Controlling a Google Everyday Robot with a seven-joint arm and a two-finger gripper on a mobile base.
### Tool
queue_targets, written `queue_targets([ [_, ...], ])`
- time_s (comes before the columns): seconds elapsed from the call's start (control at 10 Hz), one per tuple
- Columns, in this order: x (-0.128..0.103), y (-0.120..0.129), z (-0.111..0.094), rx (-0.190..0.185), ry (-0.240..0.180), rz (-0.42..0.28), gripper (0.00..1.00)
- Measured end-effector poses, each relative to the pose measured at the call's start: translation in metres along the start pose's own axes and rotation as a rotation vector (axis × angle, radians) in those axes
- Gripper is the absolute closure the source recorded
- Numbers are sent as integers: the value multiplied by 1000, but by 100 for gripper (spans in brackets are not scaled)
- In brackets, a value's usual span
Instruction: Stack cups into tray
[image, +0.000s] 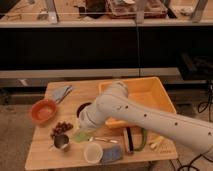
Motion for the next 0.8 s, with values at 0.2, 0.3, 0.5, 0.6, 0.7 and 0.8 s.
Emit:
queue_targets([
  [0.2, -1, 5, -7, -18, -6, -1, 90],
  [0.3, -2, 6, -12, -33, -10, -4, 90],
  [0.5, -6, 5, -15, -60, -19, -8, 90],
  [0.6, -10, 9, -13, -74, -28, 5, 90],
  [0.7, -13, 10, -10, -83, -36, 12, 90],
  [0.8, -15, 11, -8, -86, -43, 16, 90],
])
